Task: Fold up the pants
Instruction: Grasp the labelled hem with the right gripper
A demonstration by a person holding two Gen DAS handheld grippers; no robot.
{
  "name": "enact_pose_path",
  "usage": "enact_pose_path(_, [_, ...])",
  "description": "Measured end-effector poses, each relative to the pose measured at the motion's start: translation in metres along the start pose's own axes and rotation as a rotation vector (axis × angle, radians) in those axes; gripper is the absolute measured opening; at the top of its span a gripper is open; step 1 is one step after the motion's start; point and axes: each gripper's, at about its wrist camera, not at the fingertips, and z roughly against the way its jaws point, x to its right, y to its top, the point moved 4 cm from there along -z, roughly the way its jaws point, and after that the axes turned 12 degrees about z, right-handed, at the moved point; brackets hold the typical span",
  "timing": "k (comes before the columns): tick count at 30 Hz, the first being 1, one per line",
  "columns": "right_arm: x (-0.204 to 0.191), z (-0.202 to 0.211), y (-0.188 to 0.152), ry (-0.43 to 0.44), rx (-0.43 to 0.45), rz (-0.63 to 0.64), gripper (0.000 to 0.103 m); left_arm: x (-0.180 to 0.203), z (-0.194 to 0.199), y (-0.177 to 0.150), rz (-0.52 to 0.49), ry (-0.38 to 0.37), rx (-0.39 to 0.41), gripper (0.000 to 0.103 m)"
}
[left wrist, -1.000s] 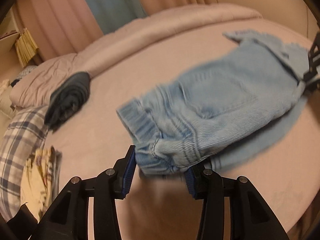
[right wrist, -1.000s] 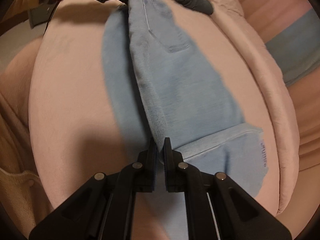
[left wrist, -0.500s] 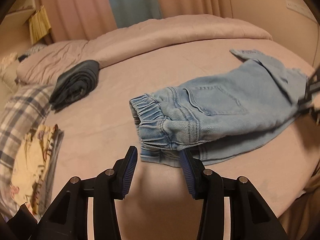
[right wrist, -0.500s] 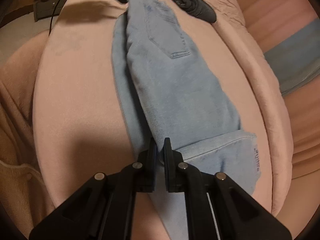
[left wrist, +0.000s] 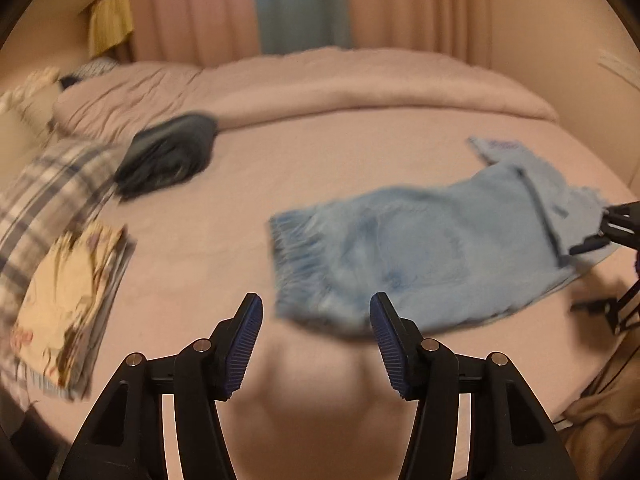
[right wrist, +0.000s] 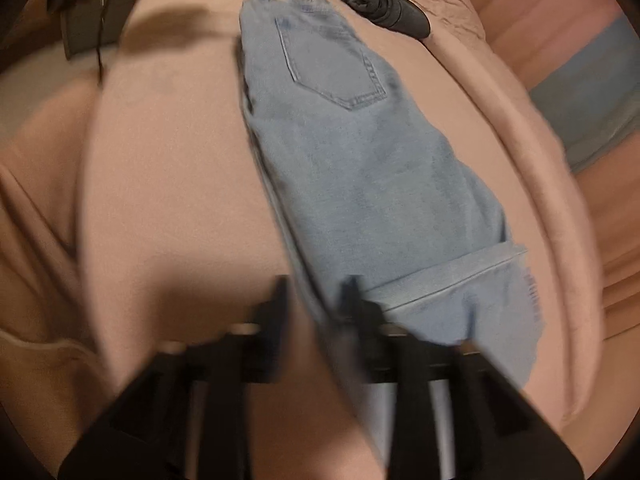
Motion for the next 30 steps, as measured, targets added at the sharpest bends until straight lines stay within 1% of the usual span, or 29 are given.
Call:
enact_pose_path(1, [0.003, 0.004, -0.001, 0.007, 0.02, -0.023, 0.063, 0.014, 0.0, 0.005, -0.021, -0.041, 0.014, 0.056])
enact_pose_path(3, [0.014, 0.019, -0.001, 0.01, 0.063, -0.097, 0.063, 0.042, -0.006, 0.013, -0.05, -0.126, 0.026, 0.056])
enact_pose_path(4, [0.018, 0.023, -0.003, 0.013, 0.074, -0.131, 0.063, 0.058, -0.012, 0.017, -0.059, -0.171, 0.019, 0.056])
enact_pose_path(5, [0.03, 0.029, -0.006, 0.017, 0.09, -0.193, 0.063, 0.076, -0.021, 0.02, -0.068, -0.22, 0.005, 0.056])
enact_pose_path(7, [0.059, 0.036, -0.018, 0.032, 0.12, -0.342, 0.063, 0.116, -0.042, 0.024, -0.083, -0.312, -0.041, 0.056])
enact_pose_path(8, [0.077, 0.039, -0.029, 0.04, 0.134, -0.441, 0.063, 0.128, -0.048, 0.024, -0.087, -0.34, -0.06, 0.056])
enact_pose_path(10, [0.113, 0.043, -0.054, 0.056, 0.147, -0.636, 0.064, 0.167, -0.067, 0.023, -0.091, -0.438, -0.124, 0.056])
enact_pose_path(11, [0.132, 0.043, -0.068, 0.056, 0.147, -0.735, 0.064, 0.184, -0.074, 0.022, -0.092, -0.476, -0.157, 0.056])
enact_pose_path(13, [0.166, 0.037, -0.091, 0.055, 0.127, -0.893, 0.067, 0.213, -0.089, 0.02, -0.099, -0.525, -0.21, 0.056])
enact_pose_path(15, [0.205, 0.018, -0.106, 0.059, 0.08, -1.012, 0.07, 0.232, -0.104, 0.017, -0.096, -0.534, -0.25, 0.056])
enact_pose_path(16, [0.216, 0.009, -0.109, 0.073, 0.06, -1.04, 0.07, 0.238, -0.112, 0.015, -0.085, -0.536, -0.277, 0.056])
enact_pose_path(17, [0.234, -0.009, -0.11, 0.098, 0.032, -1.089, 0.07, 0.242, -0.118, 0.014, -0.073, -0.531, -0.297, 0.056])
enact_pose_path(19, [0.254, -0.036, -0.109, 0.132, -0.018, -1.149, 0.069, 0.246, -0.126, 0.01, -0.06, -0.537, -0.329, 0.056])
enact_pose_path(20, [0.266, -0.051, -0.106, 0.133, -0.054, -1.151, 0.069, 0.248, -0.128, 0.008, -0.066, -0.537, -0.332, 0.055])
enact_pose_path(21, [0.279, -0.07, -0.102, 0.116, -0.09, -1.177, 0.069, 0.249, -0.129, 0.007, -0.073, -0.538, -0.334, 0.052])
enact_pose_path(22, [0.285, -0.081, -0.099, 0.119, -0.116, -1.181, 0.069, 0.251, -0.13, 0.005, -0.084, -0.544, -0.342, 0.05])
enact_pose_path(24, [0.296, -0.109, -0.09, 0.106, -0.193, -1.18, 0.069, 0.254, -0.13, 0.006, -0.093, -0.548, -0.34, 0.049])
enact_pose_path(25, [0.299, -0.123, -0.086, 0.091, -0.245, -1.169, 0.069, 0.255, -0.13, 0.006, -0.097, -0.555, -0.341, 0.047])
enact_pose_path(26, [0.301, -0.134, -0.082, 0.073, -0.291, -1.153, 0.069, 0.256, -0.131, 0.006, -0.098, -0.559, -0.34, 0.043])
enact_pose_path(27, [0.301, -0.144, -0.08, 0.055, -0.331, -1.135, 0.069, 0.256, -0.132, 0.005, -0.101, -0.559, -0.336, 0.035])
enact_pose_path(28, [0.299, -0.152, -0.076, 0.026, -0.375, -1.099, 0.067, 0.256, -0.132, 0.005, -0.108, -0.554, -0.333, 0.031])
enact_pose_path(29, [0.298, -0.155, -0.071, -0.015, -0.392, -1.058, 0.057, 0.258, -0.132, 0.005, -0.113, -0.551, -0.329, 0.029])
enact_pose_path(30, [0.298, -0.155, -0.067, -0.041, -0.394, -1.031, 0.032, 0.258, -0.131, 0.006, -0.116, -0.541, -0.319, 0.018])
